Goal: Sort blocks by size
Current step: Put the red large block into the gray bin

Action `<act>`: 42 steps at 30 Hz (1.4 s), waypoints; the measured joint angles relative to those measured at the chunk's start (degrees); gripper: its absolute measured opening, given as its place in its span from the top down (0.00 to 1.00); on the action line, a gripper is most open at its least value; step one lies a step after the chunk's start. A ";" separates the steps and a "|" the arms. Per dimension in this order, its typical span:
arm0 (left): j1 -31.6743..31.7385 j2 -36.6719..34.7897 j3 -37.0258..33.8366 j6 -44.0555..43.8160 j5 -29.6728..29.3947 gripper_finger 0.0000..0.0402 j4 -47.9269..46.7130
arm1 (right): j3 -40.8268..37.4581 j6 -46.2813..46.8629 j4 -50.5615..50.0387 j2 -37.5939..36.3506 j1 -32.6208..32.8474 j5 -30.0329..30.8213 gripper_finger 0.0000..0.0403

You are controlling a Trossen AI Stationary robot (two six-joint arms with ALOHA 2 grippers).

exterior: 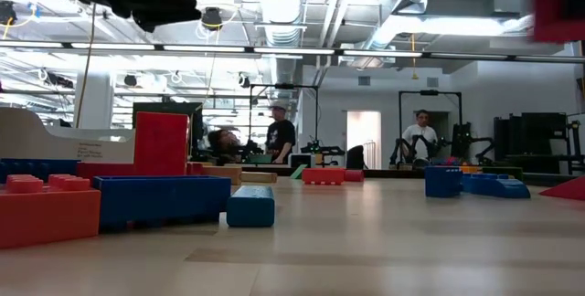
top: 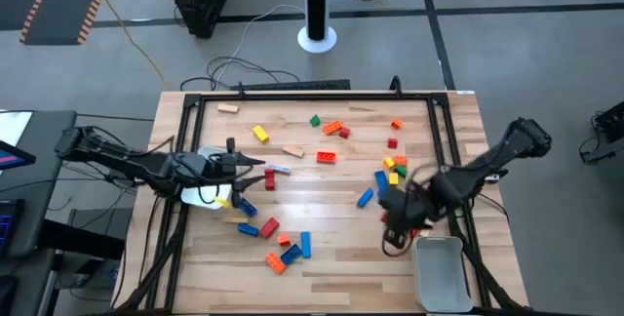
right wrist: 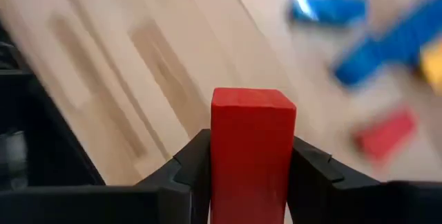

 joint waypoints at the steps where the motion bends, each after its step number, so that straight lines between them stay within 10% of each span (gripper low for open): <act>1: 0.27 -1.03 0.00 0.04 -0.29 0.57 -0.76 | -0.02 3.86 -1.03 0.64 2.07 -0.68 0.60; 13: 3.70 -3.96 0.00 2.80 -1.13 0.57 -1.56 | -0.02 33.91 -4.94 10.26 18.82 -13.17 0.60; 27: 3.89 -4.00 1.09 4.03 -0.91 0.57 -2.67 | 0.19 34.67 -9.52 14.10 18.24 -25.48 0.31; 42: 3.86 -3.96 1.22 -1.16 -0.48 0.57 -8.36 | -1.22 22.77 -20.08 6.43 -4.10 -3.53 0.29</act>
